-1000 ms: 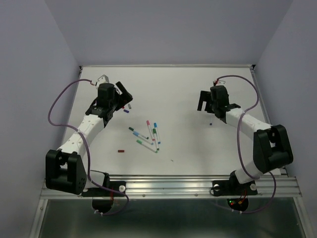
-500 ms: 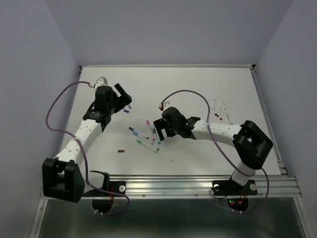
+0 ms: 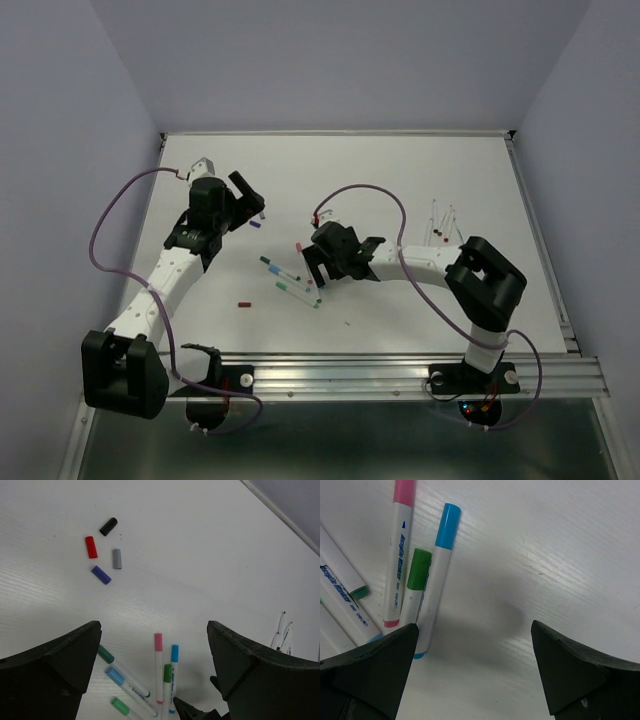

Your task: Open the pen caps

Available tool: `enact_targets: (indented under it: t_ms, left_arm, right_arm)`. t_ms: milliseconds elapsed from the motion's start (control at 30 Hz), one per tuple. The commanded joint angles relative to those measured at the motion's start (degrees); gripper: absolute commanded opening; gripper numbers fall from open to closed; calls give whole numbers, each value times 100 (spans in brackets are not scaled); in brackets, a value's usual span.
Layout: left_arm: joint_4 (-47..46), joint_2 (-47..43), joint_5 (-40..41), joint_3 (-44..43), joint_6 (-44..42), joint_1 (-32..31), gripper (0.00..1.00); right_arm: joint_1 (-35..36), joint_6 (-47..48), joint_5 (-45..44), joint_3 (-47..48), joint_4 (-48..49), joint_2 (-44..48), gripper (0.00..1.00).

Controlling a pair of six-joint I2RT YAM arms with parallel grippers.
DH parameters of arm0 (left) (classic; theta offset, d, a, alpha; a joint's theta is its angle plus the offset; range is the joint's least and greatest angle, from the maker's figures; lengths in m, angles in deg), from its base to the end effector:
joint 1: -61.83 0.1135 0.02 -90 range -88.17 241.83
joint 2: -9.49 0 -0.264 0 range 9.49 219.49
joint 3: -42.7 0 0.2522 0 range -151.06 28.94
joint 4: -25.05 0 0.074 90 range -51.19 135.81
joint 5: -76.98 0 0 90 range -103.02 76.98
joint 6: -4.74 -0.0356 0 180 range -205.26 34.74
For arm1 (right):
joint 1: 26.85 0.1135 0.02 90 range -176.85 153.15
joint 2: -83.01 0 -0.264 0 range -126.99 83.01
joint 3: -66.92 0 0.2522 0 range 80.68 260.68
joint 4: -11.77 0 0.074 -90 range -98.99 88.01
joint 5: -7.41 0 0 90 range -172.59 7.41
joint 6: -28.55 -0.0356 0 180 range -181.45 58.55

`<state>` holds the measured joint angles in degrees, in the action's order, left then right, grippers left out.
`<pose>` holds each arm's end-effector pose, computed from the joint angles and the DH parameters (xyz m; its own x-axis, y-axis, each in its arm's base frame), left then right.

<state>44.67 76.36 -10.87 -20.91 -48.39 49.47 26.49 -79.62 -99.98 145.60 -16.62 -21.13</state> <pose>0.2631 -0.0563 0.2993 -0.4119 -0.5235 -0.7458 -0.0838 0.8368 -0.5411 0.2330 0.2952 0.1739 -0.6640 -0.3937 -0.6357 -0.4770 0.8777 -0.0453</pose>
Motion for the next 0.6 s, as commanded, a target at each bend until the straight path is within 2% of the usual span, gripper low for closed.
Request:
enact_targets:
  t_ms: [0,467,500,567]
  left_arm:
    - [-86,-174,31,54,-91,14,99]
    - [-103,-69,-22,28,-135,6,99]
    - [-103,-69,-48,27,-144,14,99]
    - [-112,-69,-75,19,-179,14,99]
  right_arm:
    - [36,-55,-318,336,-31,-150,100]
    - [36,-134,-274,582,-40,-686,100]
    - [36,-116,-257,643,-48,-800,98]
    - [36,-125,-178,697,-48,-897,88]
